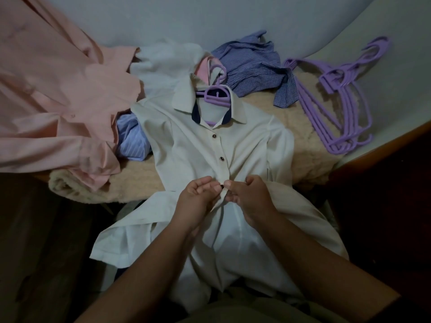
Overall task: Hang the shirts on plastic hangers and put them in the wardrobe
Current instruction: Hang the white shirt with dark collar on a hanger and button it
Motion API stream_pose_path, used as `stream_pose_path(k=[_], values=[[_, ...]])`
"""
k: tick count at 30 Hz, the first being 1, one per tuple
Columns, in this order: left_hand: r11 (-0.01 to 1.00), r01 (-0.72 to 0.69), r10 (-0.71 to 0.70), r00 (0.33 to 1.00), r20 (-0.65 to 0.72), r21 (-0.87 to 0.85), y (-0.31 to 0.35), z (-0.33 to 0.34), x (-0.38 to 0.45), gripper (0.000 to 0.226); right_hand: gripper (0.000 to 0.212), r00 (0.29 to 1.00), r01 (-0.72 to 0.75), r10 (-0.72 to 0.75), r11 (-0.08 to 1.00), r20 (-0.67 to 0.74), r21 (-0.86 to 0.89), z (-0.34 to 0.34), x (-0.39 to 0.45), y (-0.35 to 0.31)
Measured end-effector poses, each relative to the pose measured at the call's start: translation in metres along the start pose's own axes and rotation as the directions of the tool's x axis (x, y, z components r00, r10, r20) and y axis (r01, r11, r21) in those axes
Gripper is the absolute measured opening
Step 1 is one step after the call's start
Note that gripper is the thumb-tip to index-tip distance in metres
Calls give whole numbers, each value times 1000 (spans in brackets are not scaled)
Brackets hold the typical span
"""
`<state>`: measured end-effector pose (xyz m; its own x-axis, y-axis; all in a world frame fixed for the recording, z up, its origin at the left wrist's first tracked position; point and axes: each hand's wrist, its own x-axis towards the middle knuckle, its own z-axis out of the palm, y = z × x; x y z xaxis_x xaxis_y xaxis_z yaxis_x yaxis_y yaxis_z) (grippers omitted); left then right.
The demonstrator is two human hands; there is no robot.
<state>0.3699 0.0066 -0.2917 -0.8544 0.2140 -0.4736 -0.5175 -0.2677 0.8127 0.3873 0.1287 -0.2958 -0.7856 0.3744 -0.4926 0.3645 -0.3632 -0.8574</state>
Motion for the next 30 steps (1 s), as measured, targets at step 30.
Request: stream_pose_path(k=[30], values=[[567, -430, 484, 864, 137, 703, 93, 17, 108, 67, 71, 913, 403, -382, 792, 141, -459, 16, 127, -114]])
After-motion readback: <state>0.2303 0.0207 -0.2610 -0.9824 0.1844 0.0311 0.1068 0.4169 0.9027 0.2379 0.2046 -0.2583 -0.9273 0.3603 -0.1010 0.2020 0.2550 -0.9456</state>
